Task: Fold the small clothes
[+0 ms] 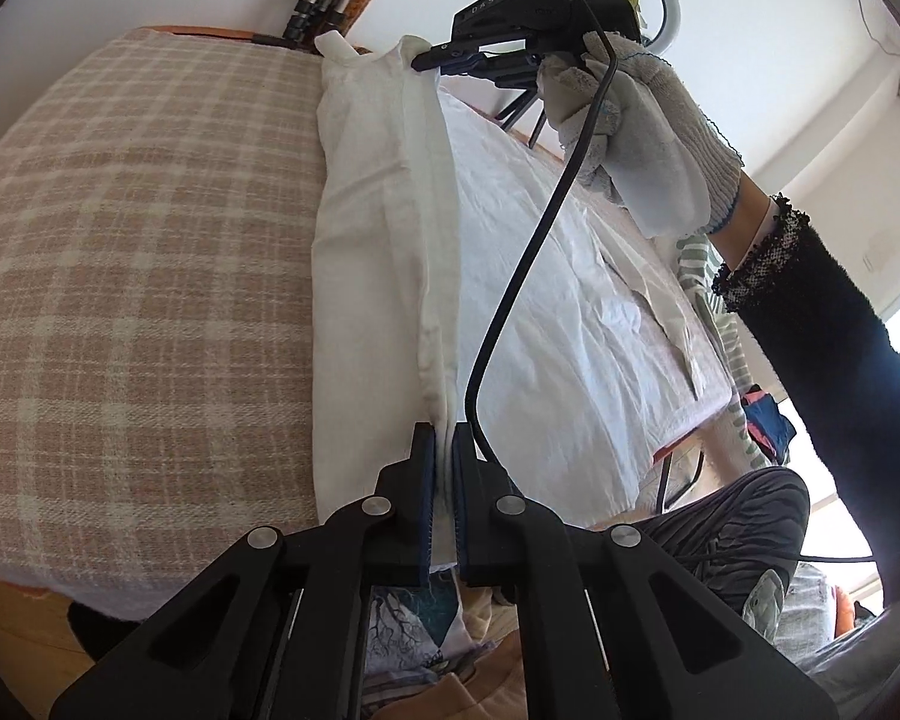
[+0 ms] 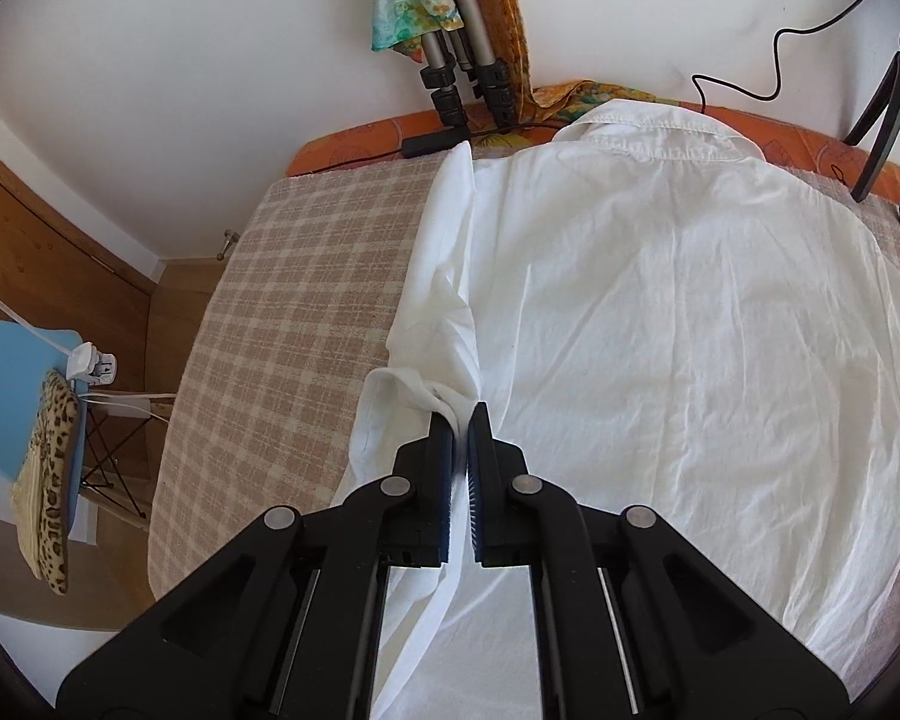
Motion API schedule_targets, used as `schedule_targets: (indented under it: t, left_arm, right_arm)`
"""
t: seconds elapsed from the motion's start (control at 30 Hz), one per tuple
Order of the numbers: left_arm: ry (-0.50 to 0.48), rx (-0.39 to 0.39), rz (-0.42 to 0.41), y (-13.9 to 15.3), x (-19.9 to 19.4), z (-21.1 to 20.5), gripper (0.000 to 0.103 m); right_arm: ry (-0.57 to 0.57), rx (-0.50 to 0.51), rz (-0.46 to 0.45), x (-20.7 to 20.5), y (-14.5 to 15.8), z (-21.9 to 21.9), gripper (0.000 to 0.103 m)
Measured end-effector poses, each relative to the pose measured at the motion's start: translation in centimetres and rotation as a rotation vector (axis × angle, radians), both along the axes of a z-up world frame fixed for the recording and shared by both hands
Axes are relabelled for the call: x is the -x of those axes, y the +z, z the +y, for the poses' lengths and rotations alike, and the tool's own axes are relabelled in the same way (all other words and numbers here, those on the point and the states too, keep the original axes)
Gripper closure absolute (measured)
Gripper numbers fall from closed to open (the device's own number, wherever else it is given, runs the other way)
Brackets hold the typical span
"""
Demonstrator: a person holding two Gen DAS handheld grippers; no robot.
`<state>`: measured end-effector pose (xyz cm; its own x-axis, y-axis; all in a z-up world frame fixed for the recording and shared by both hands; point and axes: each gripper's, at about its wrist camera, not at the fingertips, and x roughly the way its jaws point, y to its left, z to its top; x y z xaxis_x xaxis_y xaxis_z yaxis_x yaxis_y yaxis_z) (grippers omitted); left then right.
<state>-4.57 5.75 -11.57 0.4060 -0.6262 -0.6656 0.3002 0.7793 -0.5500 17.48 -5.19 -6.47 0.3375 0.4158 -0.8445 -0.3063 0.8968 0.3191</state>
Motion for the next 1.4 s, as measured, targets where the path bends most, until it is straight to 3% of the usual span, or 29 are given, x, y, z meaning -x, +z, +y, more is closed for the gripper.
schedule_targets:
  t: [0.23,0.4,0.47,0.5,0.53,0.6,0.77,0.97,1.13,1.4]
  left_arm:
    - [-0.115,-0.015,0.014,0.1,-0.8,-5.3,0.099]
    - [-0.179,-0.031,0.042,-0.5,-0.8,-7.2,0.098]
    - [-0.206,-0.026,0.04,-0.2,-0.5,-7.5,0.085]
    - [-0.216,-0.024,0.039,0.0,-0.2,-7.5,0.084]
    - [-0.224,-0.026,0.04,0.3,0.1,-7.7,0.084]
    - [-0.23,-0.011,0.041,0.8,0.9,-7.0,0.084]
    - [-0.177,-0.033,0.007,2.1,2.3,-4.5,0.084]
    - [-0.098,-0.042,-0.03,3.2,0.6,-4.6,0.084]
    - [-0.093,-0.055,-0.068,3.5,-1.2,-7.0,0.083]
    - [-0.164,-0.099,-0.087,3.5,-4.0,-12.1,0.065]
  right_arm:
    - [-0.057,-0.003,0.041,-0.5,-2.3,-5.7,0.098]
    - [-0.029,0.088,0.044,-0.8,-4.6,-6.4,0.094]
    - [-0.034,0.093,0.049,-0.8,-4.8,-7.4,0.091]
    - [-0.032,0.083,0.049,-0.7,-4.7,-8.2,0.082]
    - [-0.032,0.082,0.043,-0.5,-4.4,-8.9,0.064]
    - [-0.045,0.092,0.001,0.1,-3.3,-10.6,0.048]
    - [-0.099,0.034,-0.067,2.3,-0.3,-16.3,0.047]
    - [-0.219,-0.037,-0.127,7.0,1.8,-23.9,0.047]
    - [-0.338,0.005,-0.156,10.9,1.9,-31.1,0.047]
    - [-0.543,0.01,-0.133,15.6,0.1,-42.2,0.046]
